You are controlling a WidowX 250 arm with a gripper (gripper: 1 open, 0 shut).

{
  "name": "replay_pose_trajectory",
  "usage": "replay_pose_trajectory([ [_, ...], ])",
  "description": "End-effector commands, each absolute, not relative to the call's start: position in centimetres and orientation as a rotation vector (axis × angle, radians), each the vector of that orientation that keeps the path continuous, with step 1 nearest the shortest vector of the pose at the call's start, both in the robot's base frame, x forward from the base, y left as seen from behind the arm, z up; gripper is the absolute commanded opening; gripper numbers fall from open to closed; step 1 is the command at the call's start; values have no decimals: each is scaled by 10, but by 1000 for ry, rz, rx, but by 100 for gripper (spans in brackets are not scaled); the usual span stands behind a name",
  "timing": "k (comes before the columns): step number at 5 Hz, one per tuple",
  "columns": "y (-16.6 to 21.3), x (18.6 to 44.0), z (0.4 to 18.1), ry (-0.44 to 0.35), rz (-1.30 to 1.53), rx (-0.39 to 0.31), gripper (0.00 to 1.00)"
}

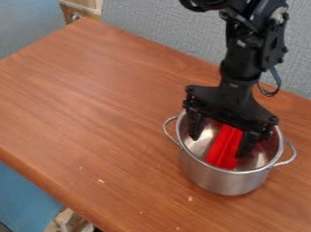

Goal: Put the red object in the metal pot

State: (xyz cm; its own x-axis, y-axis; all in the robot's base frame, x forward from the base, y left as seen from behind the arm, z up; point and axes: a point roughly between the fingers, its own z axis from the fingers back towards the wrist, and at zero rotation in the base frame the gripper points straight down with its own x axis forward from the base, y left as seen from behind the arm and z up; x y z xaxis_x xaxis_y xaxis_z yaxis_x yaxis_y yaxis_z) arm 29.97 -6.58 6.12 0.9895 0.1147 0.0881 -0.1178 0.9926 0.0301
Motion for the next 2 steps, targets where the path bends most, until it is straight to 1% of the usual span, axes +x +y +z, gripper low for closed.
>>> replay_pose_trajectory([
  [1, -62, 308, 81, -144, 134, 19, 100],
  [2, -61, 308, 83, -144, 134, 18, 100],
])
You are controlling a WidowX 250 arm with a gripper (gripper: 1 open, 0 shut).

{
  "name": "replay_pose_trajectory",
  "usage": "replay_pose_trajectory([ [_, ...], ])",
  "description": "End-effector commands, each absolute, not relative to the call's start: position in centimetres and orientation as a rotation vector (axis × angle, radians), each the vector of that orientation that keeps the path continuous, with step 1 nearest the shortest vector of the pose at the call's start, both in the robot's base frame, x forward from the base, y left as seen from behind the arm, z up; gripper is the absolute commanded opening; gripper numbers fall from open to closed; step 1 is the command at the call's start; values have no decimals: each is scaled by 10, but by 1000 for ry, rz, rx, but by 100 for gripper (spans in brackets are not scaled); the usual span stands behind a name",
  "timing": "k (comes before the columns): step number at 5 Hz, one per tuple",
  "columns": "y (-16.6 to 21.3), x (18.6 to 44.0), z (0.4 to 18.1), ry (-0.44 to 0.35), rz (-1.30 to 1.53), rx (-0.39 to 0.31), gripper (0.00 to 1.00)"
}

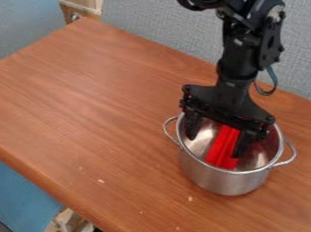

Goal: Put the red object in the metal pot

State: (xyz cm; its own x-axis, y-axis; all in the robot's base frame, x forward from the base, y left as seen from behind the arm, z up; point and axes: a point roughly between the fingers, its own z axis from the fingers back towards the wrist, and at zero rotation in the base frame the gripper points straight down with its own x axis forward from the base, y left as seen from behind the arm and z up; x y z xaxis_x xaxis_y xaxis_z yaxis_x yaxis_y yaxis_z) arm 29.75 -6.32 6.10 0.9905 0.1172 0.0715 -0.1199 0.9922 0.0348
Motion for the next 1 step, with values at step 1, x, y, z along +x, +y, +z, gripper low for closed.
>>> replay_pose_trajectory([
  [1, -61, 308, 86, -143, 135, 18, 100],
])
